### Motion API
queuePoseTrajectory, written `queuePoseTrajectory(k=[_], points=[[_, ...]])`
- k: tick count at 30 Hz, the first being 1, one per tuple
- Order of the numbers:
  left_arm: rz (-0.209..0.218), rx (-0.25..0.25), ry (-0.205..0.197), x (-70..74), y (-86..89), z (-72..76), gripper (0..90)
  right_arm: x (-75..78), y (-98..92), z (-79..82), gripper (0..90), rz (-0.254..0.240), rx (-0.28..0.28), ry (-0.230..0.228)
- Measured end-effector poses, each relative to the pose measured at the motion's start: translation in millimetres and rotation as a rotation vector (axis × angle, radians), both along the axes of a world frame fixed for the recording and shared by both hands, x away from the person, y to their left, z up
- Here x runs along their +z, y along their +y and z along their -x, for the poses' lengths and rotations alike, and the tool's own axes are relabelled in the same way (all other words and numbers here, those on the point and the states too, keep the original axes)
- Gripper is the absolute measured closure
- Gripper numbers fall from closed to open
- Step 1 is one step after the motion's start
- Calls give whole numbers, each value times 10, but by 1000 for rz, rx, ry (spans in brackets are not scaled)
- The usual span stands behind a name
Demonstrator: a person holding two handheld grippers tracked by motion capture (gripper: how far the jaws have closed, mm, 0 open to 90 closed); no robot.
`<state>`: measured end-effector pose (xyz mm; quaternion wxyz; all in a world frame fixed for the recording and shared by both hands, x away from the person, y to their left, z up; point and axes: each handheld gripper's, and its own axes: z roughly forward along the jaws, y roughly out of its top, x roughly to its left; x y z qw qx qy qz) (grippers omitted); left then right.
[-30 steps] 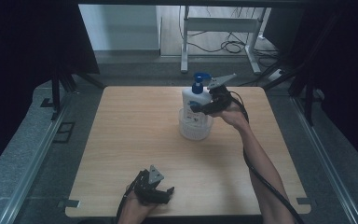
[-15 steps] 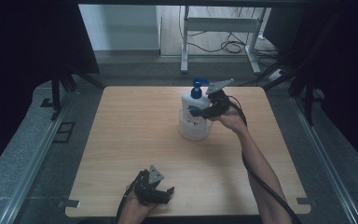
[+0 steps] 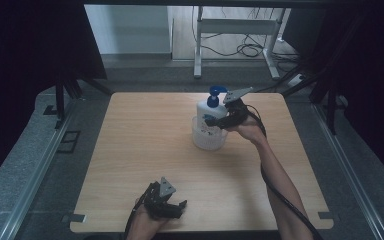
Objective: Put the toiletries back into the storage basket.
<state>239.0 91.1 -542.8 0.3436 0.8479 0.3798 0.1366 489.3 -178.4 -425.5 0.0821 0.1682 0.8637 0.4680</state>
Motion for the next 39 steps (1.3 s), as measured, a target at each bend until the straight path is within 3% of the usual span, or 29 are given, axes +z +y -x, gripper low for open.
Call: queuePoseTrajectory(k=[12,26,31,39], points=[[0,0,0,0,0,0,124,-5,1,19,356,-2,-4,-16],[1,-1,-1,-1,-2,-1,124,43,-5,61,131,-5,-51,-40],[1,-1,-1,-1,-2,-1,124,73,-4,96,115,-1,-68,-55],[1,-2,-1,-1,-2,-2,124,104,-11,142,0,18,-114,-57]])
